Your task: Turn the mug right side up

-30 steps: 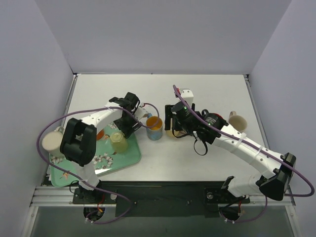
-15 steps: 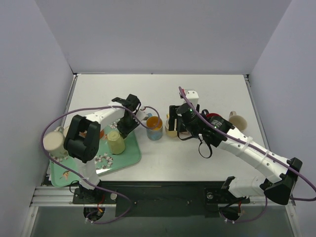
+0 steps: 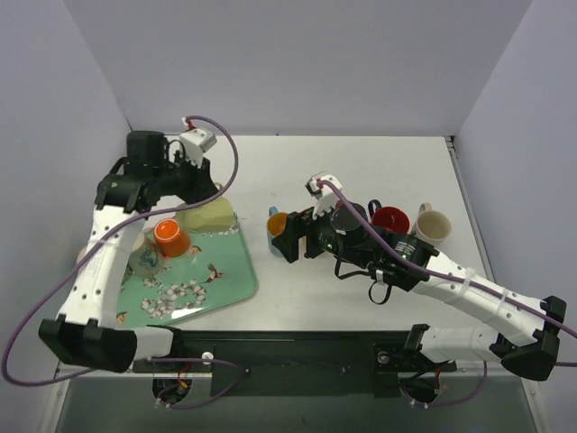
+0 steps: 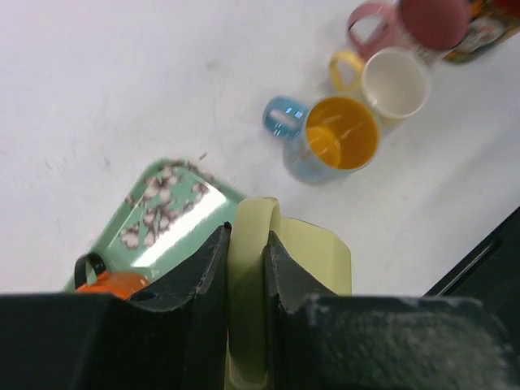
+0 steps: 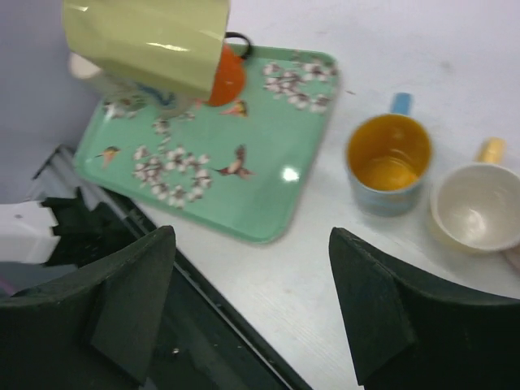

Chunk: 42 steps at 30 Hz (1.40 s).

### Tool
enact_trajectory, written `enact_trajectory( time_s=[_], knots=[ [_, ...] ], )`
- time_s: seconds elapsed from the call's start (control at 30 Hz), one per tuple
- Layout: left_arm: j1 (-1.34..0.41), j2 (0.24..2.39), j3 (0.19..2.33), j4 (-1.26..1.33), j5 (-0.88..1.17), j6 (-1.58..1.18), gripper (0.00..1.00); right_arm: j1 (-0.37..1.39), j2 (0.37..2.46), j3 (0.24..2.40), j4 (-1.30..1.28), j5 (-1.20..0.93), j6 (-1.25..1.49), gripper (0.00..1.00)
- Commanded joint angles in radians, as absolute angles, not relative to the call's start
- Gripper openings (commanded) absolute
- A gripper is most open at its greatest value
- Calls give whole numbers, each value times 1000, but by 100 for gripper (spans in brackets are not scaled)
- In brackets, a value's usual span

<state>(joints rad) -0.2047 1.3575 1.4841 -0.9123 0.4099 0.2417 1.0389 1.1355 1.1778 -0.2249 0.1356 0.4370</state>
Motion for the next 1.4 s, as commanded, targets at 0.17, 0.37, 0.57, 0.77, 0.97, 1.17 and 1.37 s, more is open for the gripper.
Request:
enact_trajectory(
  time_s=[0.17,0.37,0.57,0.77,0.97,1.17,1.37],
  knots=[
    [-170,1143,1542,-641,879,-156,0,1054,1193,1106,398,-265,581,73],
    [-167,1129,1519,-517,1041,-331,0,1068,1250,1108,506,-285,612,72],
    [-169,1132,1462,-408,1074,-402,0,1091,1304,1146,569,-331,631,26],
    [-170,1131,1459,-641,809,-119,79,1092,1235,1158,258,-92,530,0],
    [-170,1130,1434,-808,341,139,87,1138,1200,1233,-320,227,431,0],
    [-169,1170,1384,-894,121,270,88,1143,1236,1211,-747,459,508,0],
    [-169,1198,1333,-874,41,307,90,891,1154,939,-775,365,580,0]
  ],
)
